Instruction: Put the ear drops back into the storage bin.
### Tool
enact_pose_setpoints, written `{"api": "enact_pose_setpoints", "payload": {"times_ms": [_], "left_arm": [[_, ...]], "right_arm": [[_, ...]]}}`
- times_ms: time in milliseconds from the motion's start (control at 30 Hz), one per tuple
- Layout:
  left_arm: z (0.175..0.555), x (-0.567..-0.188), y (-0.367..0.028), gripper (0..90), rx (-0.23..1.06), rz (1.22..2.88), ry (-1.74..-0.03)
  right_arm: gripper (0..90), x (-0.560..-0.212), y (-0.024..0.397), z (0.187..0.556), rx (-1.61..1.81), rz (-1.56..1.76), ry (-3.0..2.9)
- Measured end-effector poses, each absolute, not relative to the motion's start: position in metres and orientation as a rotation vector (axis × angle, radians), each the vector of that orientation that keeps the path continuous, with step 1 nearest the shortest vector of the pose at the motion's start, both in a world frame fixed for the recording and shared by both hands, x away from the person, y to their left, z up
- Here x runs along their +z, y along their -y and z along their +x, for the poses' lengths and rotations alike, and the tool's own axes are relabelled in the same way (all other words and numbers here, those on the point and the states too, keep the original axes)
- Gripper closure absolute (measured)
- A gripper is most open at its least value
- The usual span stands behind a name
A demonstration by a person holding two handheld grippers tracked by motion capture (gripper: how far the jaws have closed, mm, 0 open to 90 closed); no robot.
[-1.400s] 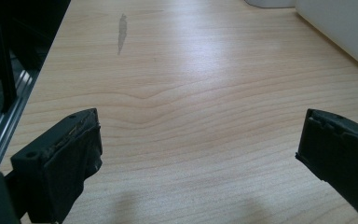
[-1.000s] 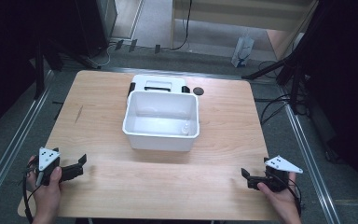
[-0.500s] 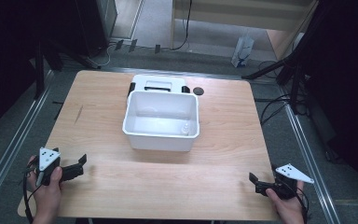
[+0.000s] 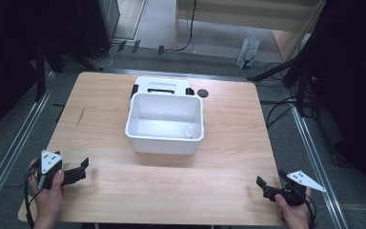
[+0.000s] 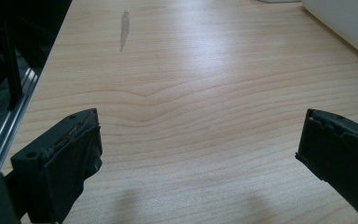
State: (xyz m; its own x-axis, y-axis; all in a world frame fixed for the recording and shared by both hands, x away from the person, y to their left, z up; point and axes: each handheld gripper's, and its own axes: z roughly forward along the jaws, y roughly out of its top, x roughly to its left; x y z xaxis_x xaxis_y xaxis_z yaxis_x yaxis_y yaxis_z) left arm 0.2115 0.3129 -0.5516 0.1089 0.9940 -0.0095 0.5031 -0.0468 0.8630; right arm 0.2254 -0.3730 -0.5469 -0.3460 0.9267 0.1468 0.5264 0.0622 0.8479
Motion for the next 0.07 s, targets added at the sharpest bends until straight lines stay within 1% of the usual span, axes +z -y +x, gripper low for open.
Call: {"api": "enact_pose_setpoints", "payload": {"times_ms": [67], "left_arm": [[0.2111,-0.5515,-0.3130,0.4,0.843,1.652,-1.487]], "right_arm": [[0.0,-0.5467,0.3737,0.2252,1.219,1.462,-1.899]]}}
